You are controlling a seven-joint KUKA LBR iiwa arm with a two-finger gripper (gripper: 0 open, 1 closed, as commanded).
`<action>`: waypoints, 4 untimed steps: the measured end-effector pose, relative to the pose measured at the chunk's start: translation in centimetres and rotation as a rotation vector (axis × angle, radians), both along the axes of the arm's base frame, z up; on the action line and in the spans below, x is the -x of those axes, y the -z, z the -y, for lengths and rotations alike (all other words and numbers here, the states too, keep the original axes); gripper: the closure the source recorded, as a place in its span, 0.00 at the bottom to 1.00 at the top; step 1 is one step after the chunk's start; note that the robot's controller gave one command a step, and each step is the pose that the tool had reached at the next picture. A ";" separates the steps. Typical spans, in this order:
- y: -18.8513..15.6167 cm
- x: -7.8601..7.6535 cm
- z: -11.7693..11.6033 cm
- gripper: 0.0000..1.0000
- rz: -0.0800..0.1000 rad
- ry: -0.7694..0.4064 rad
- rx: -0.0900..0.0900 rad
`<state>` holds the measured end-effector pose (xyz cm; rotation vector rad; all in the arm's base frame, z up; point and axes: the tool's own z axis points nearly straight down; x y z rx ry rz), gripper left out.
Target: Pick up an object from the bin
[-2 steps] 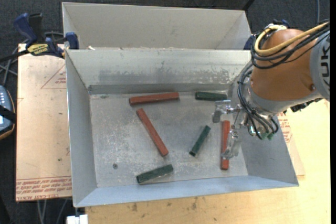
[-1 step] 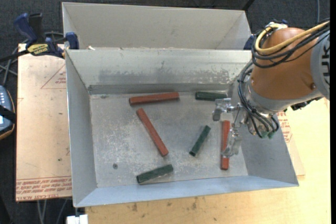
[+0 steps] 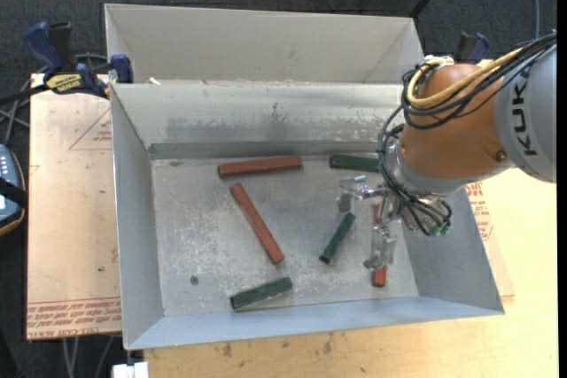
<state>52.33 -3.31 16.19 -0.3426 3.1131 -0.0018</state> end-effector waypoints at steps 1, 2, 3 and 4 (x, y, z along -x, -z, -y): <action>2.9 -0.2 -1.4 0.00 -0.013 -0.184 -0.001; 3.2 -2.7 0.2 0.00 -0.006 -0.404 0.001; 9.0 -3.6 -0.5 0.00 -0.006 -0.489 0.002; 9.1 -4.0 -0.4 1.00 -0.006 -0.739 0.002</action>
Offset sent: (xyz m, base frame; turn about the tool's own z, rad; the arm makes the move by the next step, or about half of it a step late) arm 0.0265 -0.0035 -0.0328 -0.4066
